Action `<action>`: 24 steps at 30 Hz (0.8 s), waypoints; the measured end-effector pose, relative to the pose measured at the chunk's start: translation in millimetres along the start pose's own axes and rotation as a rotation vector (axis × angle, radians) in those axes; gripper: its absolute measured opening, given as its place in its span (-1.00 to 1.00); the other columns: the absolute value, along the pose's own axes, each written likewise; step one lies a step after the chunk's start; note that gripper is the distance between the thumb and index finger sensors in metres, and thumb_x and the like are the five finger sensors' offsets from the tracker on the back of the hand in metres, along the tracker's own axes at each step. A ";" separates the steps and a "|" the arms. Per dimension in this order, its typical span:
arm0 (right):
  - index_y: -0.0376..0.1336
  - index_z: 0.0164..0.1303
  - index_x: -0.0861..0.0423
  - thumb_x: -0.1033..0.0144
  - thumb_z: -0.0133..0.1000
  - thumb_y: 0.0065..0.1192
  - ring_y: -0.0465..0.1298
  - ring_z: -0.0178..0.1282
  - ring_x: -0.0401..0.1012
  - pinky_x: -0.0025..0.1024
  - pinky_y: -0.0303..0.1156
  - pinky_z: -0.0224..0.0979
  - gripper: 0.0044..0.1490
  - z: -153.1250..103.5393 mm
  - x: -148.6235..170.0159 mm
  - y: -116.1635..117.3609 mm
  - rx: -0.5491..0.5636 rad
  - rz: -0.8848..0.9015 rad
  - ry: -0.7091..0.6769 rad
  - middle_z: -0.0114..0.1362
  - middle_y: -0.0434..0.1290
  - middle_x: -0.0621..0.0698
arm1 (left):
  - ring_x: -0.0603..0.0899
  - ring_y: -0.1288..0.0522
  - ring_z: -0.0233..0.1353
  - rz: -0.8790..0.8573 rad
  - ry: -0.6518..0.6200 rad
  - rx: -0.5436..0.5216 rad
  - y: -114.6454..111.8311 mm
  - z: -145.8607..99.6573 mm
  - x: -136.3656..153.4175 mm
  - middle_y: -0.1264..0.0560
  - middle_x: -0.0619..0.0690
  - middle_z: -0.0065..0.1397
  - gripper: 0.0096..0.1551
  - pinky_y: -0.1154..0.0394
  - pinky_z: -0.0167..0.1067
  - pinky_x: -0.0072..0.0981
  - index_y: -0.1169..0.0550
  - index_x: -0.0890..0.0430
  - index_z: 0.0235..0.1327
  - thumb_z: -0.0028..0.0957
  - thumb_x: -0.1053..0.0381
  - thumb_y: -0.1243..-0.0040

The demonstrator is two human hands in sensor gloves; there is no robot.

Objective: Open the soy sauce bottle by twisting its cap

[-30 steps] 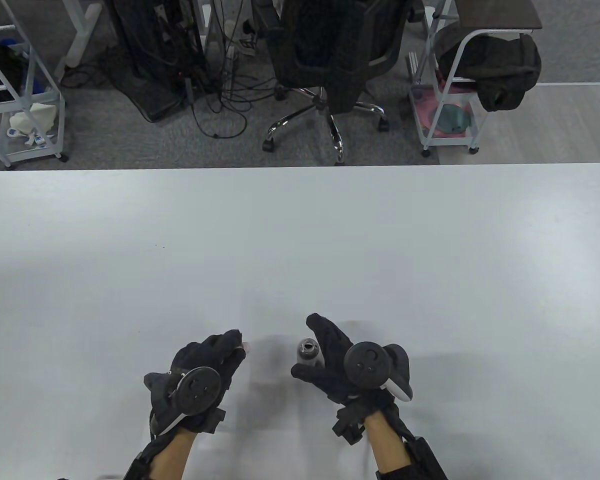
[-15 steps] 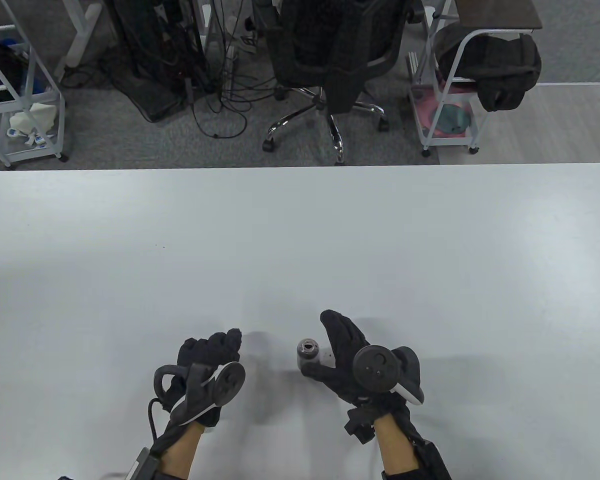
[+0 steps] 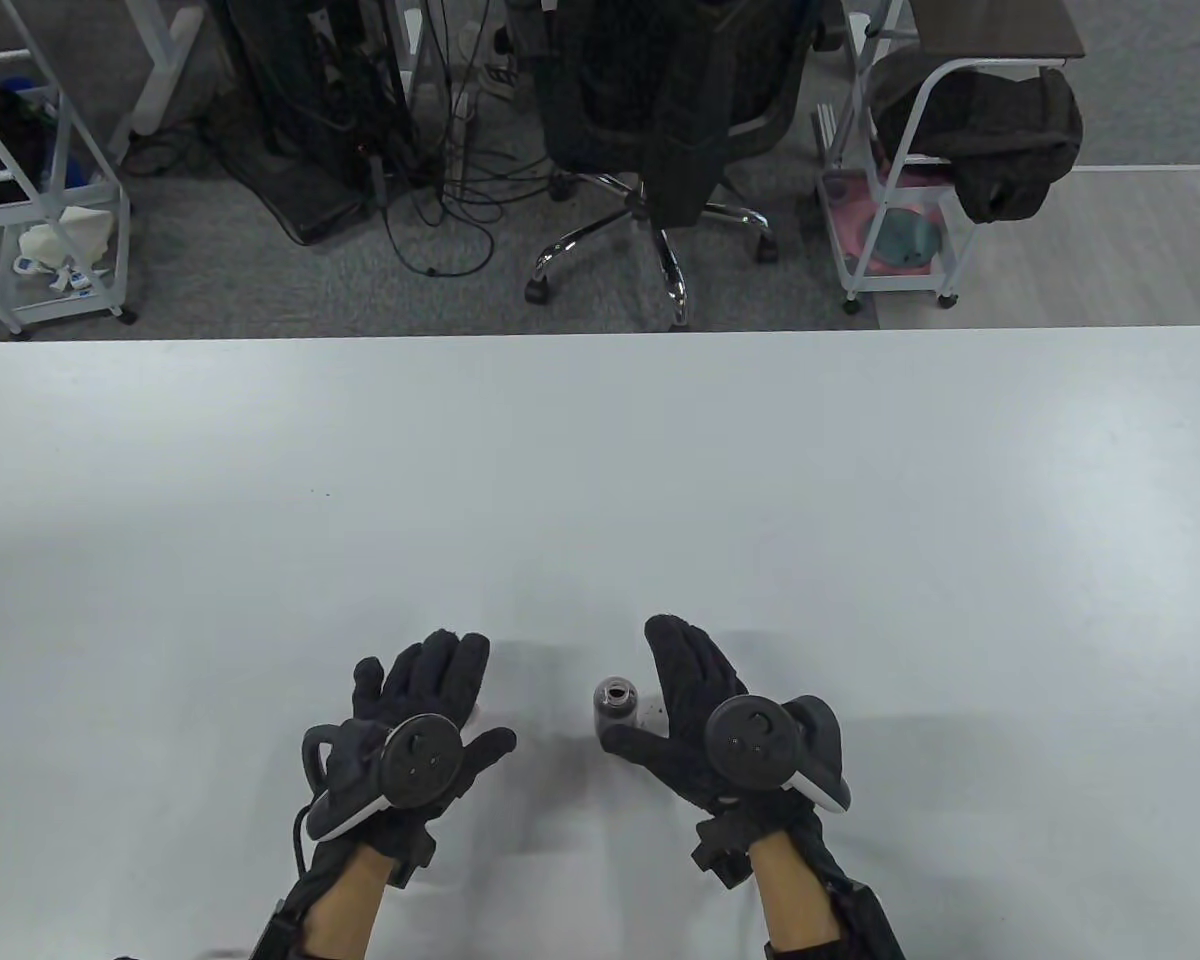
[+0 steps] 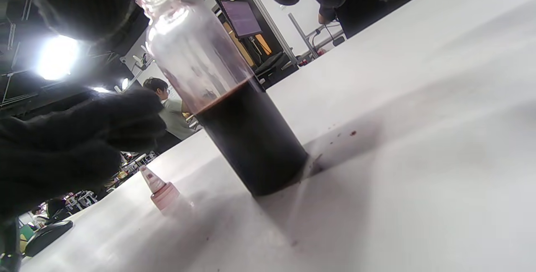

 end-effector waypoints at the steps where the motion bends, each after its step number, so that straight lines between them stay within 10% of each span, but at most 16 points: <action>1: -0.37 0.83 0.18 -0.42 0.19 0.14 0.01 0.81 0.39 0.41 0.08 0.61 0.38 -0.4 -0.7 -1.0 0.005 -0.004 -0.002 0.85 -0.12 0.33 | 0.48 -0.22 0.67 -0.007 -0.004 -0.033 6.1 -1.7 0.2 -0.11 0.31 0.75 0.16 0.01 0.41 0.62 -0.12 0.03 0.75 0.00 -0.48 -0.22; 24: -0.37 0.85 0.15 -0.46 0.19 0.07 -0.11 0.82 0.44 0.48 0.00 0.60 0.36 -14.7 21.0 -32.5 0.098 -0.058 0.028 0.86 -0.18 0.35 | 0.52 0.03 0.72 0.014 0.038 -0.153 32.0 -22.1 23.1 0.12 0.30 0.77 0.34 0.16 0.38 0.67 0.13 0.07 0.71 -0.08 -0.56 -0.17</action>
Point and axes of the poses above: the tracker on the back of each hand, its own x axis roughly to the little-finger side, its own z axis roughly from the wrist to the fingertips, y = z × x, the point moved 5 cm from there along z, roughly from the wrist to the fingertips
